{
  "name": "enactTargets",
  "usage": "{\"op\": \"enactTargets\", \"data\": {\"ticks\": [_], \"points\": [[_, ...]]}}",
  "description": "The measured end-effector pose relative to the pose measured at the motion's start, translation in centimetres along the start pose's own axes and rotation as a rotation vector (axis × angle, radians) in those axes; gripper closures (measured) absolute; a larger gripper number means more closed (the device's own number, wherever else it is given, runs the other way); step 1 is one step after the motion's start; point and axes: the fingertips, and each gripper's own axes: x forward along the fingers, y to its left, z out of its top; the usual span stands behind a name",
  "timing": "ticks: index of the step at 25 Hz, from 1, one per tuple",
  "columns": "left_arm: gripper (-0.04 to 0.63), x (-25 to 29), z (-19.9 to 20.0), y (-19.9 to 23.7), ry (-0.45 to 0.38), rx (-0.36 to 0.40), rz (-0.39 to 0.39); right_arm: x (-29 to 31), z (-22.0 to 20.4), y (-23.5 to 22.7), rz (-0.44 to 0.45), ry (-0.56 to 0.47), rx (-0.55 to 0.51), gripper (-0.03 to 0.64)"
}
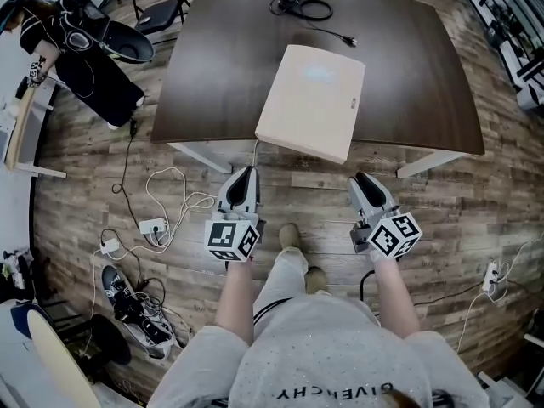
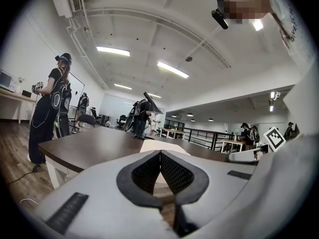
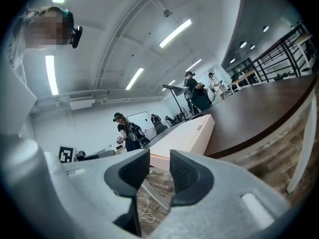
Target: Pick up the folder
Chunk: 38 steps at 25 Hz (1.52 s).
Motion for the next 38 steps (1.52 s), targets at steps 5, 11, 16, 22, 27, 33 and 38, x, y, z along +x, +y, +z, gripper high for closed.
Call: {"op": "enactTargets", "data": {"ticks": [5,11,16,22,27,33,38], "points": [[0.597,2.7,-0.6,1.3,0.024,-0.007,-0.019,2.2,-0.3,-1.9,-0.029,-0.005,0.070,0.467],[0.597,5.8,-1.4,2.7,0.055,0.003,-0.060,5.0,-1.1,-4.1,-0.073,-0.013,0.176,0.426],[0.597,8.3,-1.9,3.6,0.072,0.002,-0.096,7.1,-1.3,-5.8,-0.133,-0.038,0.292,0.335],[0.597,10.3,-2.7,3.9,0.080,0.013,-0.150,9.0,-2.2,-7.1,-0.161,-0.093,0.479,0.256],[0.597,11.4,-2.6,4.0,0.065,0.001,-0.128,10.6,-2.3,-8.0,-0.133,-0.201,0.675,0.224],[0.597,12.0,-3.1,4.1,0.057,0.003,-0.088,10.8,-4.9,-9.2,-0.157,-0.292,0.853,0.211],[0.597,11.9,-3.7,3.6,0.073,-0.008,-0.054,11.5,-6.7,-9.1,-0.122,-0.324,0.952,0.201]]}}
